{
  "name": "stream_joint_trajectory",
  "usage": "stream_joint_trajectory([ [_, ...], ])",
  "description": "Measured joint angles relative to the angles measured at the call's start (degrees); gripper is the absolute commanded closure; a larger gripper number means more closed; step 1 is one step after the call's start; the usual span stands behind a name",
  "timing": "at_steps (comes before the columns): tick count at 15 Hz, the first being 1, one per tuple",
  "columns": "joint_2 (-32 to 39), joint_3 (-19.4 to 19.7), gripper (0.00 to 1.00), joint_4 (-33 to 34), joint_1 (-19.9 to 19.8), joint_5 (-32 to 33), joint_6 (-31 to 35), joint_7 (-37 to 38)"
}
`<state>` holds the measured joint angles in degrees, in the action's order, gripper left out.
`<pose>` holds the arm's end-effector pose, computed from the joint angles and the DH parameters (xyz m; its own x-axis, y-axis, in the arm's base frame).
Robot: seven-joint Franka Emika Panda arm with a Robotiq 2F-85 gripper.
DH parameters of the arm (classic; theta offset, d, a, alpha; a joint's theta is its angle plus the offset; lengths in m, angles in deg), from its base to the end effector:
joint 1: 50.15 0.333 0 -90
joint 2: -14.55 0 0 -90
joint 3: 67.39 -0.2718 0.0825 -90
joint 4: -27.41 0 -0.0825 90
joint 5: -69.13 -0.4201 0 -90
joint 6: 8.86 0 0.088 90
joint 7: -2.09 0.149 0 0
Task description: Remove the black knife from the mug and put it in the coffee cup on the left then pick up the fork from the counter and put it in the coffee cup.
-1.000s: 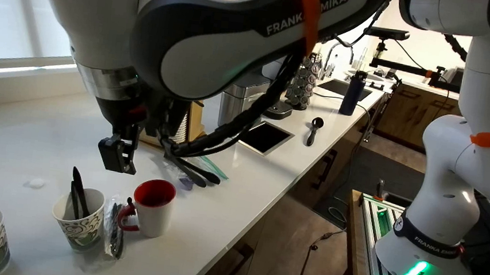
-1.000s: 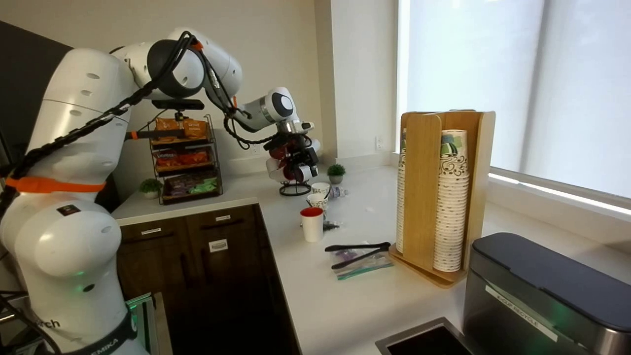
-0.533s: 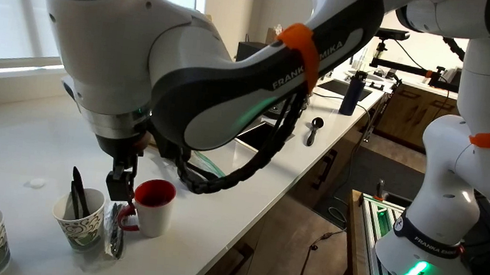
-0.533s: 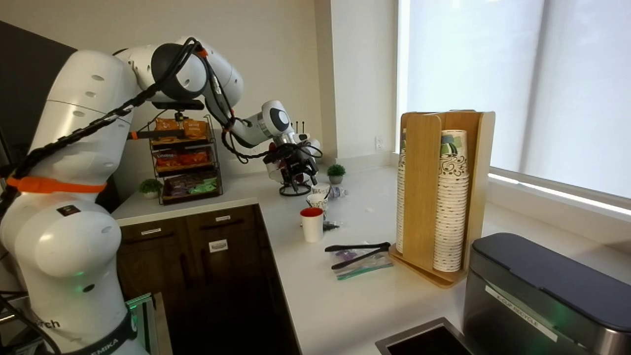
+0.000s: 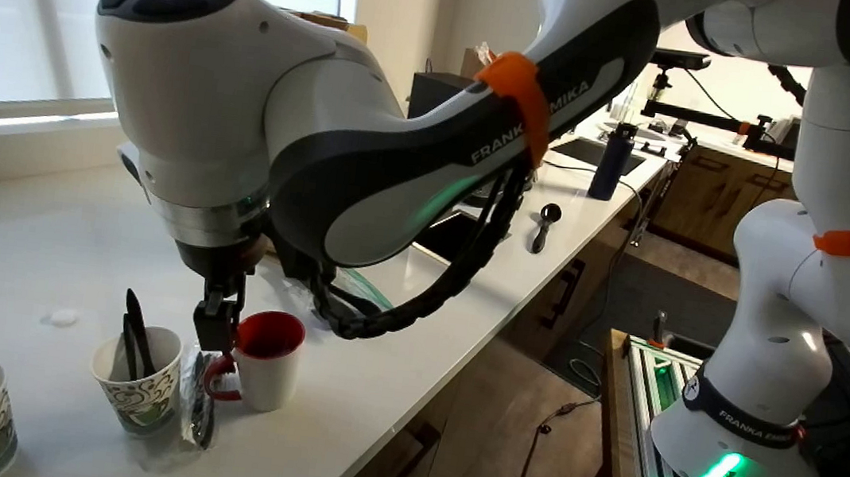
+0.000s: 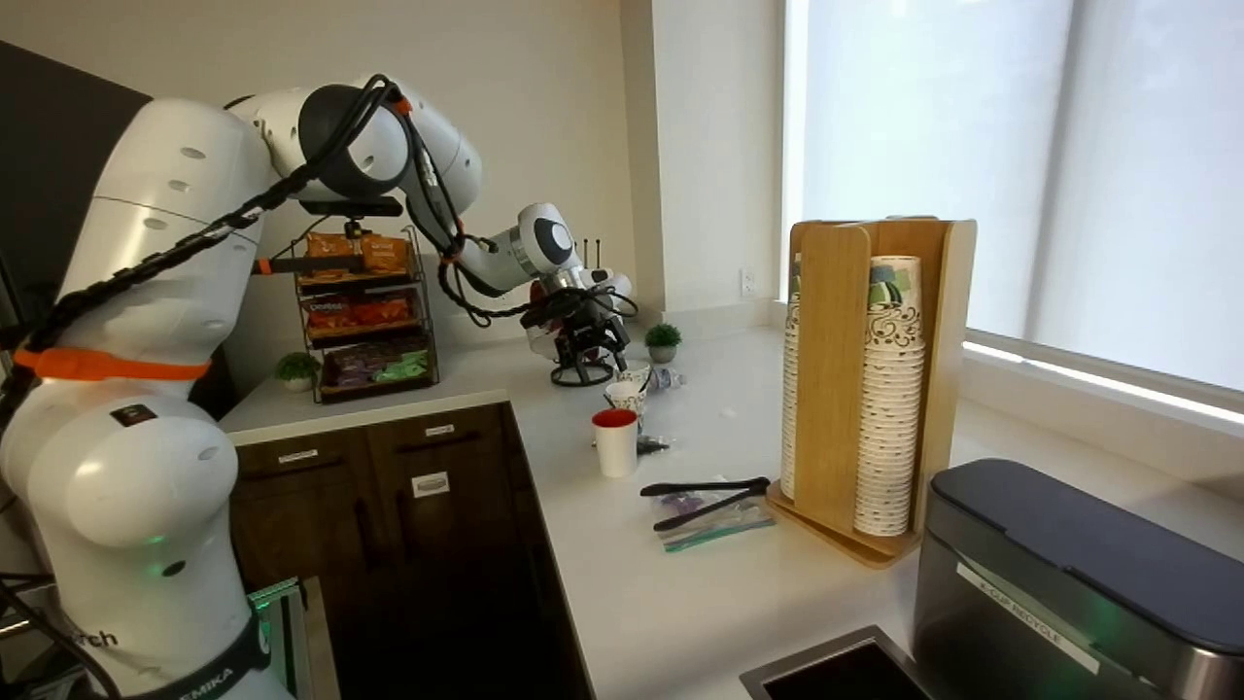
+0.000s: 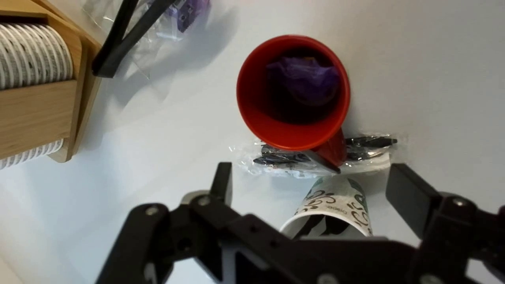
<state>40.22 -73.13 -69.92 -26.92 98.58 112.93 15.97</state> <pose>0.6150 0.2923 0.2402 0.8588 0.5116 0.0268 0.4648 -0.8000 0.3794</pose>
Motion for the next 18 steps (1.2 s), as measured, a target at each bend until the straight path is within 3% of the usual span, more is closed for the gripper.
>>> stream_joint_trajectory([
  [11, 3.1, 0.1, 0.0, 0.4, 0.2, 5.6, 1.0, -0.2],
  [17, 5.4, 0.2, 0.09, 2.7, 0.4, 7.3, 1.0, 0.1],
  [18, 5.9, 0.3, 0.15, 3.3, 0.4, 7.6, 1.0, 0.1],
])
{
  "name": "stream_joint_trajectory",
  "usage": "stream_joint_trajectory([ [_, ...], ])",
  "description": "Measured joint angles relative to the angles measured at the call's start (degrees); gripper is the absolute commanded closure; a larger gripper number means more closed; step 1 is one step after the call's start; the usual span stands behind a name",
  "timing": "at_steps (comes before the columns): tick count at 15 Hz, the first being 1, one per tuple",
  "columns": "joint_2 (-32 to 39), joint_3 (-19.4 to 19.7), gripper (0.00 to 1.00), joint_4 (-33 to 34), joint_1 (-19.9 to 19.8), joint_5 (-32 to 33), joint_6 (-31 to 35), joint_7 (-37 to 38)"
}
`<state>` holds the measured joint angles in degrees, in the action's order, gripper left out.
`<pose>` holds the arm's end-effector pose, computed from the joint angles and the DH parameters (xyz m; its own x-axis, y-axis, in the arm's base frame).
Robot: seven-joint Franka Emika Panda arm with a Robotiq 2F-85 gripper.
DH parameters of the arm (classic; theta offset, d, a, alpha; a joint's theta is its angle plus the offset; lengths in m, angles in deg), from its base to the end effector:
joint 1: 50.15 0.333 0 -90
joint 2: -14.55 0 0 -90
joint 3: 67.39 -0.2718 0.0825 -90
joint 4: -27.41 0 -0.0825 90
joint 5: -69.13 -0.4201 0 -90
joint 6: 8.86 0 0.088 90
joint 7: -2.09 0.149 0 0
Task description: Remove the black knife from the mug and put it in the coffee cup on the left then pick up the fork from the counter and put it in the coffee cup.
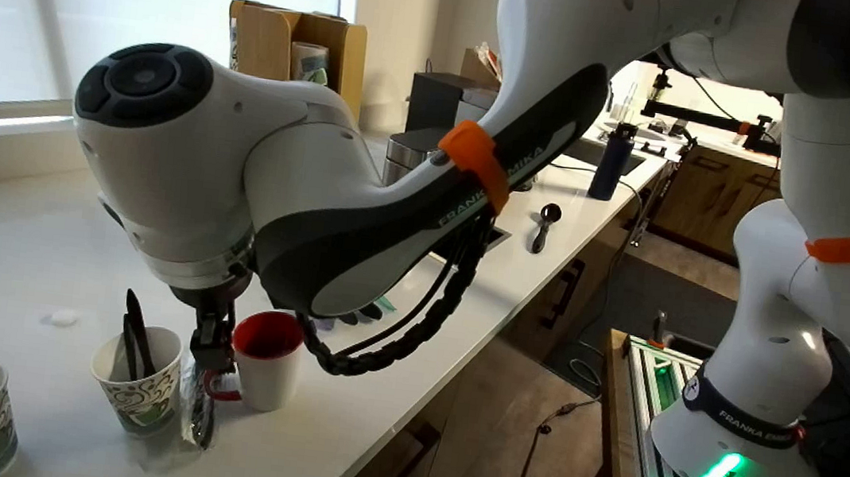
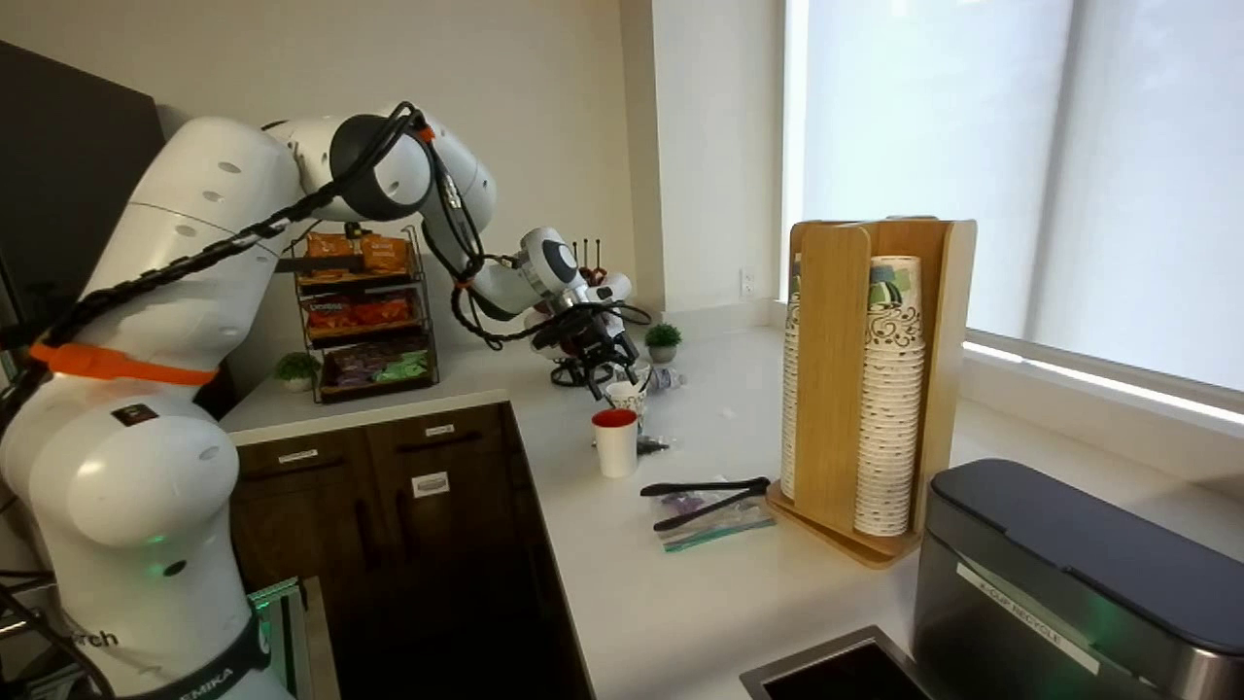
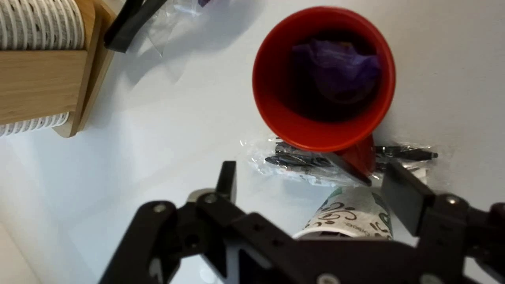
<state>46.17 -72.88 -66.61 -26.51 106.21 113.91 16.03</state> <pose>0.6284 0.2928 0.2022 0.8140 0.5808 -0.0086 0.5172 -0.7180 0.4659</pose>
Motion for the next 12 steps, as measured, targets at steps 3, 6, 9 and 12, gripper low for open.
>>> stream_joint_trajectory([
  [3, 1.5, 0.0, 0.29, 1.8, 0.2, 0.3, 0.0, 0.0],
  [6, 2.9, 0.2, 0.28, 3.4, 0.6, 0.9, 0.0, 0.0],
  [9, 4.0, 0.4, 0.32, 4.7, 1.0, 1.5, 0.0, 0.0],
  [12, 4.6, 0.5, 0.35, 5.4, 1.2, 1.6, 0.0, 0.0],
])
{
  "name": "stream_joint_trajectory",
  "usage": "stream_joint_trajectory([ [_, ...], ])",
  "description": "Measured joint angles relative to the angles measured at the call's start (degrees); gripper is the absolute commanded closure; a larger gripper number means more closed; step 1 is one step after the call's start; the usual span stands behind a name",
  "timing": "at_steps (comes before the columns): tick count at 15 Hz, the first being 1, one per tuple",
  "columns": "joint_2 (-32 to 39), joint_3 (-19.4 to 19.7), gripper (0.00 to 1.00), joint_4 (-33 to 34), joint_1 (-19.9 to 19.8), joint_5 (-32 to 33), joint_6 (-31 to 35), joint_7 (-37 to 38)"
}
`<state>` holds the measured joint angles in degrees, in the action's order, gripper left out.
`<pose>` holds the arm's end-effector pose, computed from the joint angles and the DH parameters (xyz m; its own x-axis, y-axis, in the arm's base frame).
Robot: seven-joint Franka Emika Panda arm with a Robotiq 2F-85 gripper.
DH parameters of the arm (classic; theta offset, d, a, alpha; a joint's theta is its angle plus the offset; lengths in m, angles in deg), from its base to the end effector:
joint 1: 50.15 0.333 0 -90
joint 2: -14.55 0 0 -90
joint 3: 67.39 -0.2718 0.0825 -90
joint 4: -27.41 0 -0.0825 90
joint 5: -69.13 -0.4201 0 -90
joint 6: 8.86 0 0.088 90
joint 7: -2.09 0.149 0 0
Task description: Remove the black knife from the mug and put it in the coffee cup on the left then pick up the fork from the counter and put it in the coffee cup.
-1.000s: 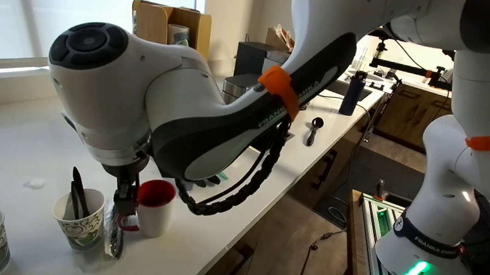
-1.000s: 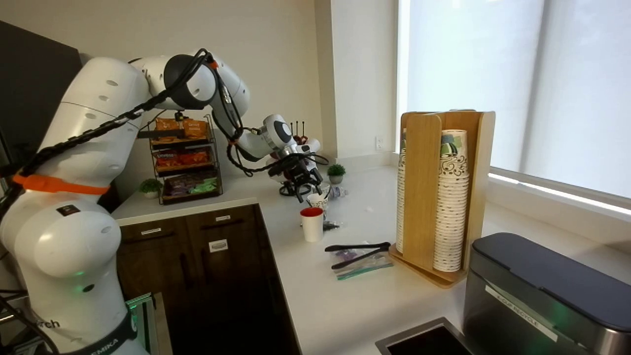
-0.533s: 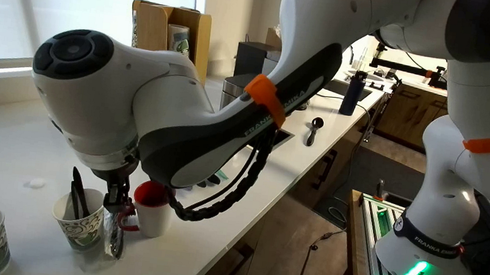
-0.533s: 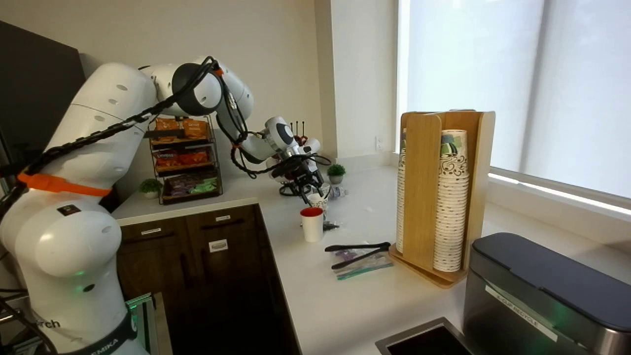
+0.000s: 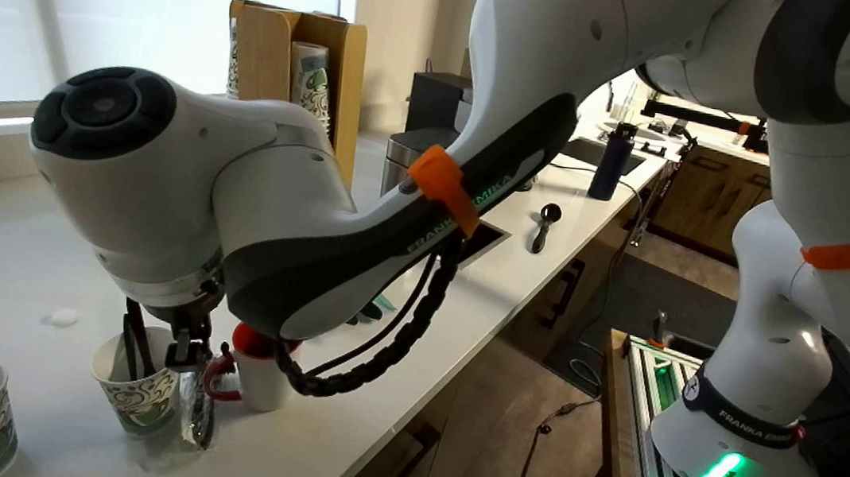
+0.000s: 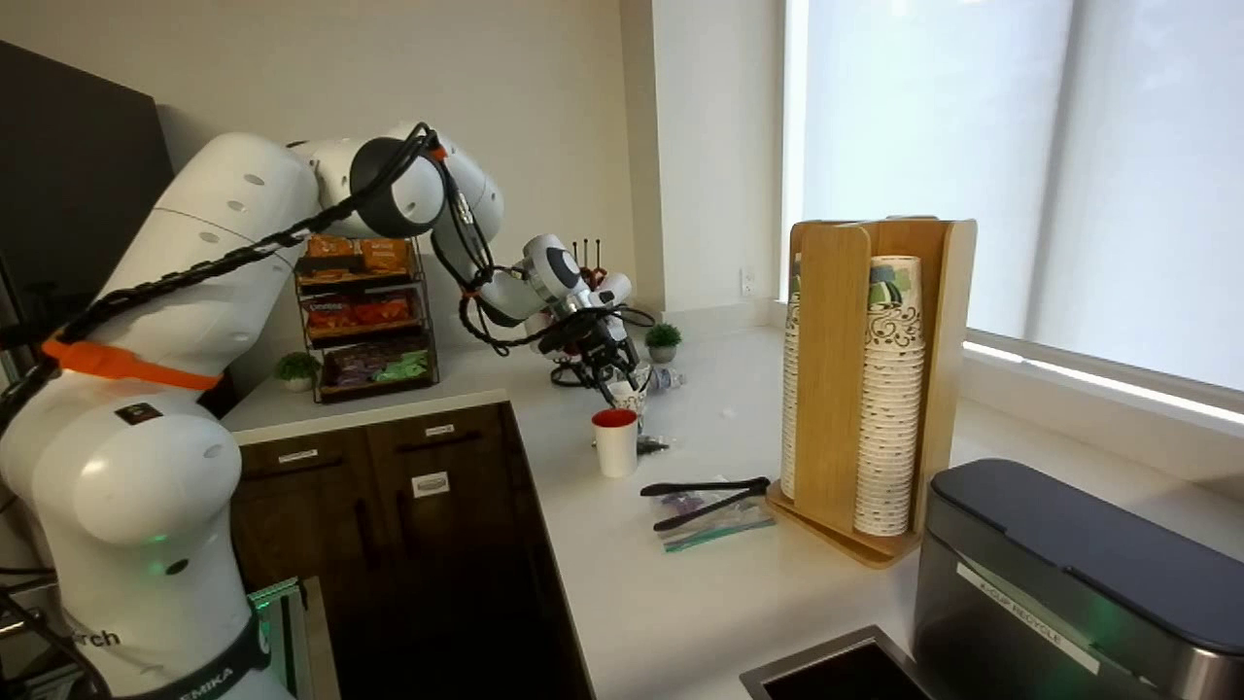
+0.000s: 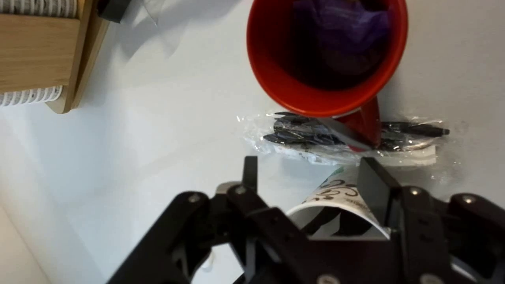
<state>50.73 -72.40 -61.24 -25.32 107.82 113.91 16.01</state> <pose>0.6431 0.3074 0.1924 0.7990 0.6013 0.0030 0.5242 -0.6990 0.4864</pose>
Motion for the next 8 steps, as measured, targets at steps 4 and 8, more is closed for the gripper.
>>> stream_joint_trajectory([
  [4, 0.1, 0.0, 0.38, 0.1, 0.0, 0.0, -0.1, 0.0],
  [8, 0.1, 0.0, 0.34, 0.1, 0.1, 0.0, -0.3, 0.0],
])
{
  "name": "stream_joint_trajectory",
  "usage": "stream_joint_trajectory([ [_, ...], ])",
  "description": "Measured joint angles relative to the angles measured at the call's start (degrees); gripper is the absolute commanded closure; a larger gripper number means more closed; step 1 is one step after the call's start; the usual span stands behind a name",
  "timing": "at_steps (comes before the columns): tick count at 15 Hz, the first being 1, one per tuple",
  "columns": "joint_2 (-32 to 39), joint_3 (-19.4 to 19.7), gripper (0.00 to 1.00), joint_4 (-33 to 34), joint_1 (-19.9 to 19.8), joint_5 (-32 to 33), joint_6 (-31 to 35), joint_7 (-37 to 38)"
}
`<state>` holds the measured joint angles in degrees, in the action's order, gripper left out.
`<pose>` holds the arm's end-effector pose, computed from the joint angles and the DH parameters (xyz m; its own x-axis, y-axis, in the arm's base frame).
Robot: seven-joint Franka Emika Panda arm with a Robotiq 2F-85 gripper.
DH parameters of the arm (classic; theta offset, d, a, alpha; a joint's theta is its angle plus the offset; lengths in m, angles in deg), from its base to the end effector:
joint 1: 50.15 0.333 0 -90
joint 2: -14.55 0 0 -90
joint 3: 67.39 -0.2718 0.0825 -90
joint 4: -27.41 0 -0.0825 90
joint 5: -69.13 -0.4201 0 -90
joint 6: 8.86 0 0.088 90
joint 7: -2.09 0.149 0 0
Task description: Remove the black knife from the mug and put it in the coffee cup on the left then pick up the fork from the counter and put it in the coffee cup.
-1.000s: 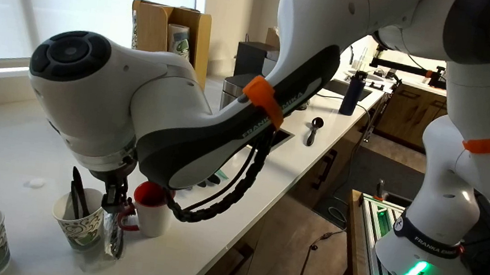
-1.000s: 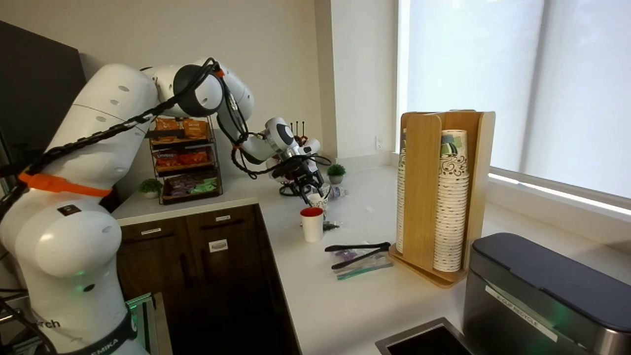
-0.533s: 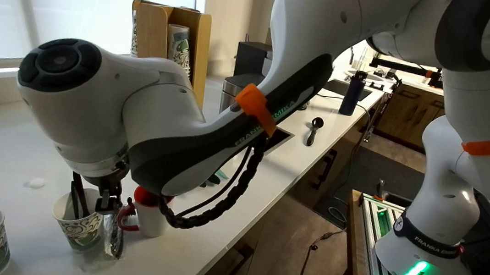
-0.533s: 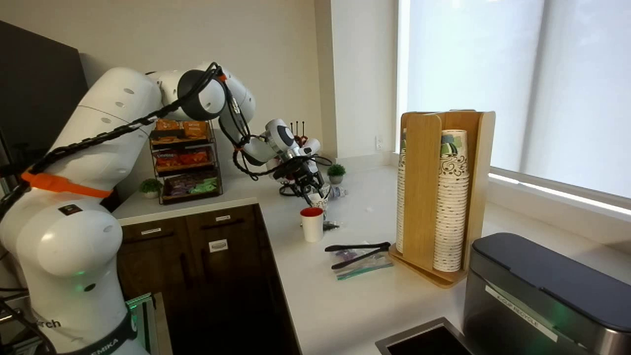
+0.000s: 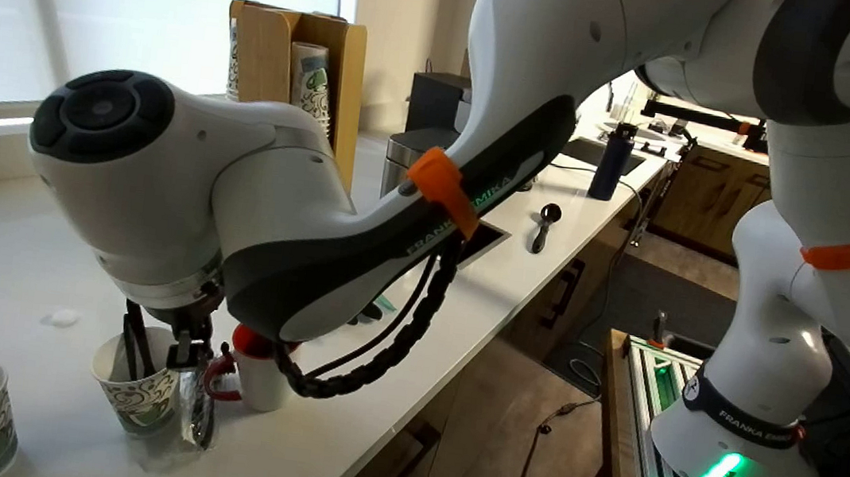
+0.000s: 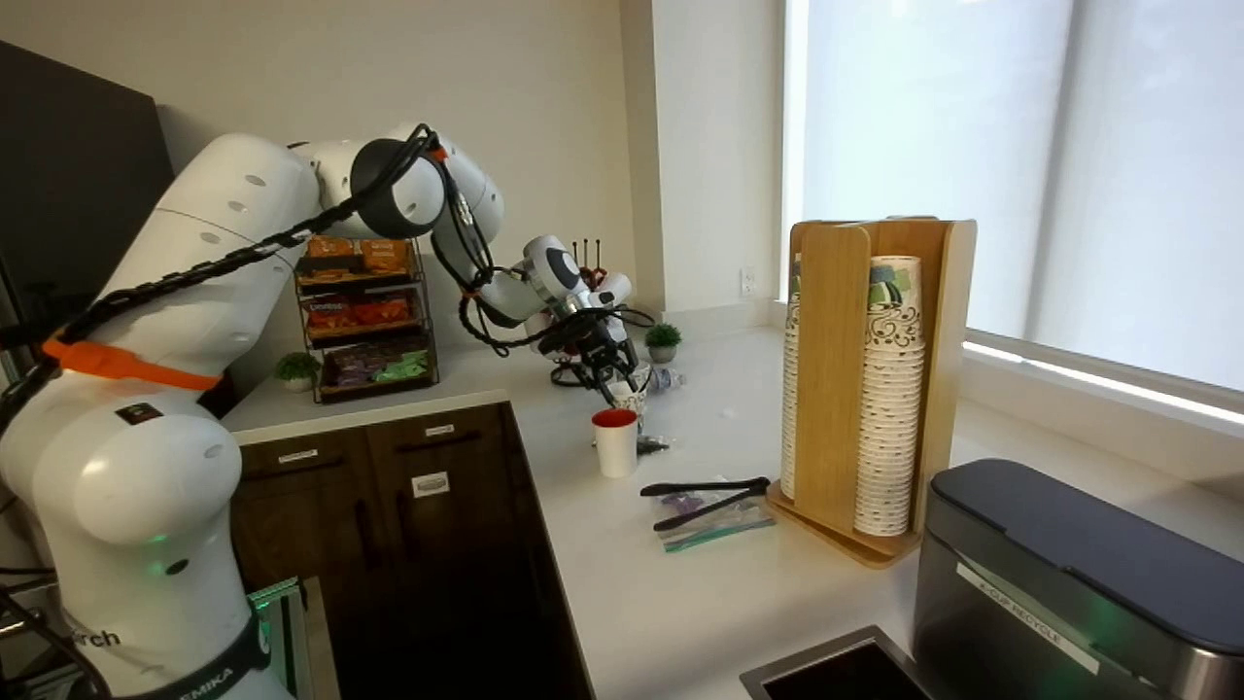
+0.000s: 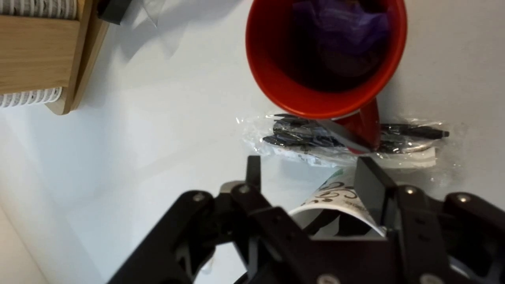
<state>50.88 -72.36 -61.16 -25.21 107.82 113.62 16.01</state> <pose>0.6424 0.3075 0.1909 0.7997 0.6004 -0.0026 0.5253 -0.6974 0.4875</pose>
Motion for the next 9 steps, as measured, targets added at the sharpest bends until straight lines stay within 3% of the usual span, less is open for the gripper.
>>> stream_joint_trajectory([
  [9, -0.7, -0.1, 0.38, -1.6, 1.4, 0.0, -0.9, 0.7],
])
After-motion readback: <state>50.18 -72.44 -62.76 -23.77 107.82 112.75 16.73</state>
